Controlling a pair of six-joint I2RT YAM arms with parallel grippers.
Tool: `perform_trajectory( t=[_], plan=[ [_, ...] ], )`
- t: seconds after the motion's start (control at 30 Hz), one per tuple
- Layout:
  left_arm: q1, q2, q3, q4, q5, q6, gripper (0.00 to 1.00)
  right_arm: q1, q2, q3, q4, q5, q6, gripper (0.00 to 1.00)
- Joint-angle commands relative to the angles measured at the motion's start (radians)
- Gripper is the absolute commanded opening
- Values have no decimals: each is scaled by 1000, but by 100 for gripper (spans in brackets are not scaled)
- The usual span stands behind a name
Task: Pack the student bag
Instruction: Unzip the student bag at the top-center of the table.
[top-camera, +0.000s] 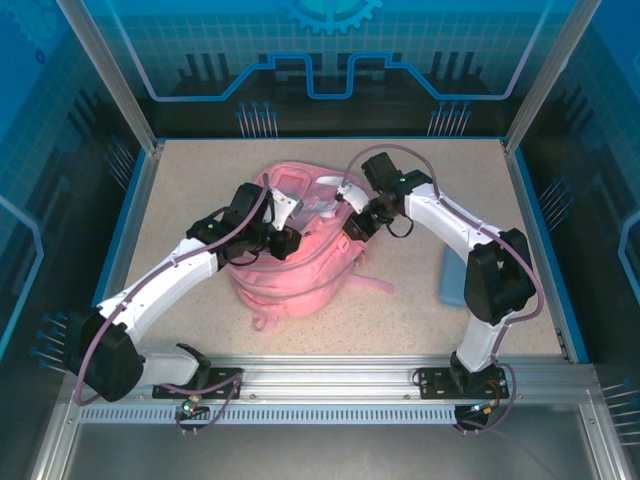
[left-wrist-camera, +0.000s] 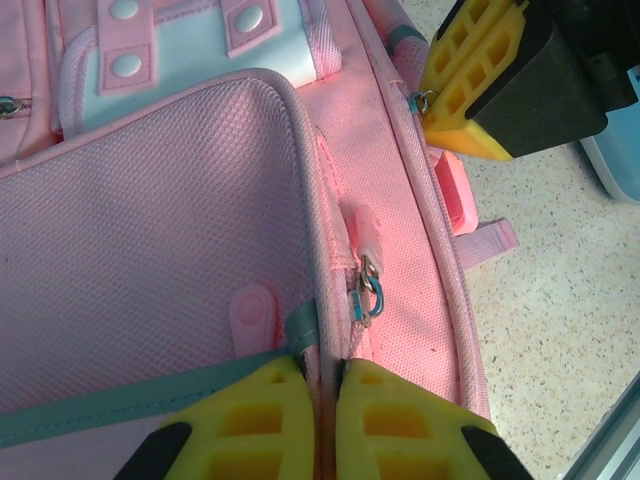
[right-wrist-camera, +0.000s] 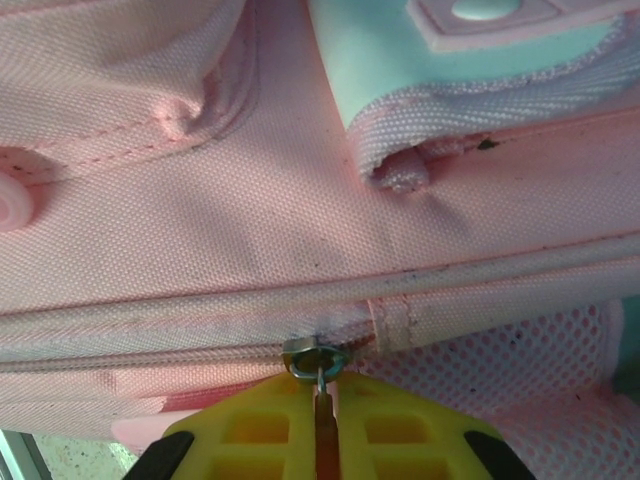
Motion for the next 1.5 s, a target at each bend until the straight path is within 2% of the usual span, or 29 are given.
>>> perform_trajectory(
  t=[0.0, 0.07, 0.27, 0.47, 0.57, 0.7, 0.9, 1.0, 1.07, 1.17, 1.23, 1.33, 1.47],
  plan=[
    [10, -2, 2, 89, 12, -1, 0, 3, -20, 43, -95, 70, 31, 11],
    [10, -3, 2, 90, 16, -2, 0, -2, -7, 60, -104, 71, 41, 11],
    [11, 1, -3, 114, 6, -46, 0, 5, 2, 106, -147, 16, 87, 0],
    [-11, 41, 6, 169, -71, -152, 0, 30, -79, 52, -137, -118, 169, 0],
    [-39, 79, 28, 170, -129, -162, 0, 57, -110, 38, -143, -147, 204, 0],
    [-54, 113, 47, 188, -147, -193, 0, 87, -125, 20, -130, -181, 260, 0],
    [-73, 132, 56, 257, -136, -295, 0, 157, -171, -115, 34, -193, 425, 0],
    [-74, 142, 66, 268, -113, -326, 0, 172, -221, -201, 123, -153, 494, 0],
    [-72, 145, 83, 237, -101, -319, 12, 148, -256, -236, 142, -96, 521, 0],
    [-64, 133, 100, 168, -73, -292, 43, 52, -291, -258, 145, -53, 547, 0],
    [-52, 118, 97, 131, -41, -258, 59, -20, -295, -252, 146, -52, 545, 0],
    [-40, 84, 79, 92, -27, -194, 74, -113, -260, -210, 133, -44, 514, 0],
    [-41, 84, 84, 40, -18, -60, 77, -190, -167, -121, 113, -61, 441, 0]
  ],
)
